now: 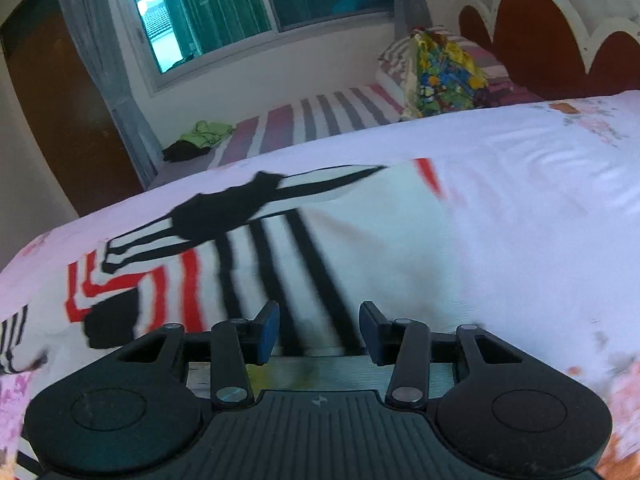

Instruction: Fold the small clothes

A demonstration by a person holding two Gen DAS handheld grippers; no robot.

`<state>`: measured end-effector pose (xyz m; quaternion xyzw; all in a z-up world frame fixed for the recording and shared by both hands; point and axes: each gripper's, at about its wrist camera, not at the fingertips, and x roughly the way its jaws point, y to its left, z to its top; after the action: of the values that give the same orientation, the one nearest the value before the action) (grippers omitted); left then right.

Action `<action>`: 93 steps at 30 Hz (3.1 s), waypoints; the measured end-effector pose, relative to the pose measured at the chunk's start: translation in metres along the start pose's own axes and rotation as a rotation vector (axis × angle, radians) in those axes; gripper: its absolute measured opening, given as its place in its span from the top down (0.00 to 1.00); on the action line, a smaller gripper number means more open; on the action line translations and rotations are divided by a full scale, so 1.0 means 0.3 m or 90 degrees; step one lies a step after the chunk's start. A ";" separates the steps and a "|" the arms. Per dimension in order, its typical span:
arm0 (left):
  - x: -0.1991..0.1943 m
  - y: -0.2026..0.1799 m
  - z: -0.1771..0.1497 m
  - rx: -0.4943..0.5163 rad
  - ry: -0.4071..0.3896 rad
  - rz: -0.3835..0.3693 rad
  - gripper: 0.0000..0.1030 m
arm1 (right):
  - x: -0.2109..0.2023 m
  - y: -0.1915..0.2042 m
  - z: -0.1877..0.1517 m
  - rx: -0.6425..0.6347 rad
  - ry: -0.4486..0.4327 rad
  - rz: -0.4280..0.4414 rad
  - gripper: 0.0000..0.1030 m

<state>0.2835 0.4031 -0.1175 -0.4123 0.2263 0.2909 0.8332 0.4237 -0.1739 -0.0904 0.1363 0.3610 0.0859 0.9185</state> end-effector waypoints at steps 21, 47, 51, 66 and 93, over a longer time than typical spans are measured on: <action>0.062 -0.435 -0.026 0.307 0.027 -0.204 0.96 | -0.025 0.133 0.013 0.075 -0.019 -0.019 0.57; -0.139 -0.746 -0.633 0.599 0.050 -0.186 0.58 | 0.025 -0.019 0.007 0.178 0.035 0.138 0.56; -0.084 -0.594 -0.490 0.578 0.038 -0.081 0.56 | 0.096 0.060 -0.010 0.166 0.051 0.159 0.40; 0.005 -0.532 -0.452 0.554 0.073 -0.086 0.62 | 0.090 0.137 0.016 0.093 -0.013 0.103 0.95; 0.008 -0.716 -0.491 0.557 0.139 -0.239 0.64 | 0.012 0.052 0.027 0.032 -0.020 0.006 0.94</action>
<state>0.4091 0.1777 -0.0818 -0.0850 0.3349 -0.0318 0.9379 0.4310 -0.1596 -0.0822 0.1625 0.3481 0.0787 0.9199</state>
